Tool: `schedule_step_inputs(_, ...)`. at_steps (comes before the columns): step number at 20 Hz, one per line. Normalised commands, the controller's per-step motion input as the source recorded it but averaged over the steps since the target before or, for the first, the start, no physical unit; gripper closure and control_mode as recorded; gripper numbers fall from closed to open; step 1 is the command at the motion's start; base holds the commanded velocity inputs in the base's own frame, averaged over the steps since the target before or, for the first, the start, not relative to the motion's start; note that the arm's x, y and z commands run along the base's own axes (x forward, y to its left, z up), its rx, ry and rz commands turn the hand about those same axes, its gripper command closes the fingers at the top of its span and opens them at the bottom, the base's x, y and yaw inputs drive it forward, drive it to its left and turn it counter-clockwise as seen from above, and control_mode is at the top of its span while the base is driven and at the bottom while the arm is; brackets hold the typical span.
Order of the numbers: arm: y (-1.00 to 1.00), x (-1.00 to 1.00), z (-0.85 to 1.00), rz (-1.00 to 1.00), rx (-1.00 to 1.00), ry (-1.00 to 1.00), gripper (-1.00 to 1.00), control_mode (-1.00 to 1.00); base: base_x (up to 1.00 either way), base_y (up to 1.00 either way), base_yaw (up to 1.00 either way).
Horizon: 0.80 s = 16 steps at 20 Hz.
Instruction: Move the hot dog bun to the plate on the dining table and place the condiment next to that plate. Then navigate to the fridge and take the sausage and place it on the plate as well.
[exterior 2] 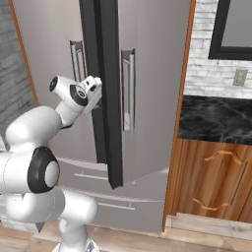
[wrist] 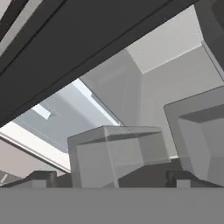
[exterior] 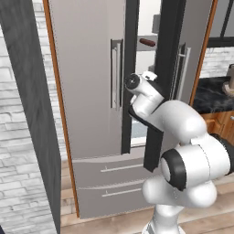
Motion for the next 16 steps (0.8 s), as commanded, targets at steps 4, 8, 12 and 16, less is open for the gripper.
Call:
schedule_step_inputs(4,-0.46,-0.04,-0.06,-0.04,0.0,0.01,-1.0,-1.0,0.0,0.0,0.0)
schedule_step_inputs(8,-0.58,-0.31,0.0,-0.1,0.0,0.0,-1.0,-1.0,0.0,0.0,0.0)
schedule_step_inputs(12,-0.62,-0.59,0.0,-0.14,0.0,0.0,-1.0,-1.0,0.0,0.0,0.0)
schedule_step_inputs(16,-0.61,-0.52,0.0,-0.15,0.0,0.0,-1.0,-1.0,0.0,0.0,0.0)
